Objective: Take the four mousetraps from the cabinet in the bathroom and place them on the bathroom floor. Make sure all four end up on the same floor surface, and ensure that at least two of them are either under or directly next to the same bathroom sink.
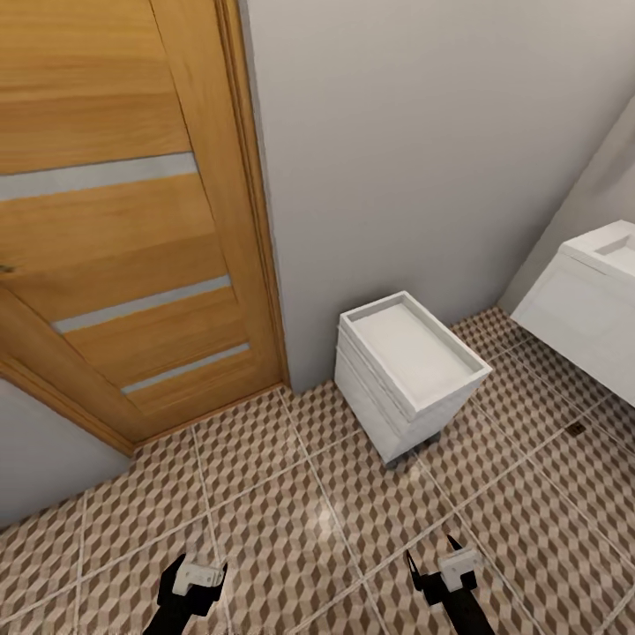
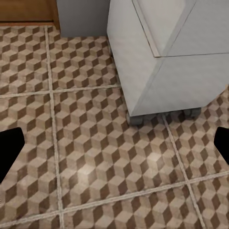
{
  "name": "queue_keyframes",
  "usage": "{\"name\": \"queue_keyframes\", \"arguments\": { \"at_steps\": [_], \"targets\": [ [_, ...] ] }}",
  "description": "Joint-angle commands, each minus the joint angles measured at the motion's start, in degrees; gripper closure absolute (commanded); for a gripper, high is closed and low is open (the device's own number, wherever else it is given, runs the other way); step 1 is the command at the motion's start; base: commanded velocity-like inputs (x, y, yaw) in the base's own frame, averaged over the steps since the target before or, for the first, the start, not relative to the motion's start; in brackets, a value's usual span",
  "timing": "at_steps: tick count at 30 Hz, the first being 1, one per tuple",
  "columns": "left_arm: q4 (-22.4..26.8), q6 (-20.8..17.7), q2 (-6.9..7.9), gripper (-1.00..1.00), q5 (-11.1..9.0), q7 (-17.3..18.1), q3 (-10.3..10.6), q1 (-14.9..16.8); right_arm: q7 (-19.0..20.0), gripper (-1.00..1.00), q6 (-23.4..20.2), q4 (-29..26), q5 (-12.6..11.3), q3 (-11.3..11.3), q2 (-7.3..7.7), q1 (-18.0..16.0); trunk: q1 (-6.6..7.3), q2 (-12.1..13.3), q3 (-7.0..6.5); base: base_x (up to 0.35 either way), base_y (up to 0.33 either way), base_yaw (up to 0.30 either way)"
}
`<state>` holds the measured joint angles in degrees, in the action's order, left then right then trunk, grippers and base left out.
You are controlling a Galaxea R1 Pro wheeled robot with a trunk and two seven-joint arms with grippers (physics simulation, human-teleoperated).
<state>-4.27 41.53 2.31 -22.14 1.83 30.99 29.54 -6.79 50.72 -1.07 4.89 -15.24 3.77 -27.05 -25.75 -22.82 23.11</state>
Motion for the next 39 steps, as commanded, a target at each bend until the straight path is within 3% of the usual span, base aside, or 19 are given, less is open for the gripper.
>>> {"name": "queue_keyframes", "arguments": {
  "at_steps": [1,39],
  "targets": [
    [-0.21,0.28,-0.04,-1.00,-0.53,0.19,0.47,0.08,-0.59,-1.00,0.08,0.02,0.52,-0.19,0.01,-0.02,-0.03,-0.10,0.10,0.000,0.000,0.189],
    [-0.21,0.25,-0.04,-1.00,-0.53,0.16,0.47,0.07,-0.59,-1.00,0.08,0.02,0.53,-0.19,0.01,-0.02,-0.03,-0.10,-1.83,0.000,0.000,0.186]
  ]
}}
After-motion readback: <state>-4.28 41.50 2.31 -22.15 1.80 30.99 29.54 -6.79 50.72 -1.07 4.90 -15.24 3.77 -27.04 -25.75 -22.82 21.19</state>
